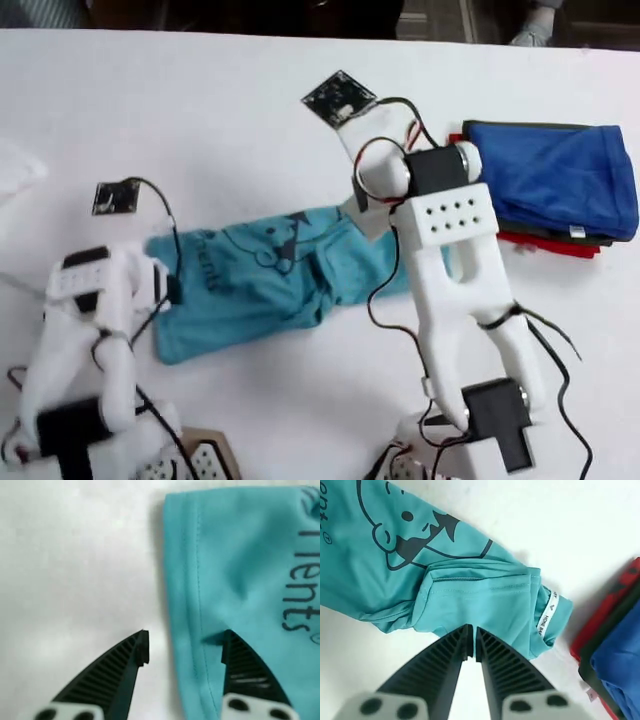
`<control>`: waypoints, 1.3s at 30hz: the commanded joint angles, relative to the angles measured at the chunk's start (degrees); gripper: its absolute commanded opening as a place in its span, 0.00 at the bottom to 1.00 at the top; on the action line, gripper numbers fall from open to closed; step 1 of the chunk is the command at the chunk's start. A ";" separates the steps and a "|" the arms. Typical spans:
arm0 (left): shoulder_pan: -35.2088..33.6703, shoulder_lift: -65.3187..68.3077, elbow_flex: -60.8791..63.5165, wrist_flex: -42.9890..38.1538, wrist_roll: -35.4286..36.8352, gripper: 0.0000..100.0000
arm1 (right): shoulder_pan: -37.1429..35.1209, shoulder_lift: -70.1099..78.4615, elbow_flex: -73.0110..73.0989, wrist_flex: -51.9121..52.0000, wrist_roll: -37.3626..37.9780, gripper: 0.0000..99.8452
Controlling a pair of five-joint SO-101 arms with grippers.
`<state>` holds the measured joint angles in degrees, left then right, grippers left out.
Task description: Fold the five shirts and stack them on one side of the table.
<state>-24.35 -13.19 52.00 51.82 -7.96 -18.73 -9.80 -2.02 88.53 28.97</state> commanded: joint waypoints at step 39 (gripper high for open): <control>-11.96 20.31 -28.79 16.79 -10.73 0.03 | 13.58 -10.77 -2.20 1.89 3.08 0.02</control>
<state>-29.80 7.38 27.82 65.89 -15.87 -6.68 -17.89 -2.02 90.11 31.52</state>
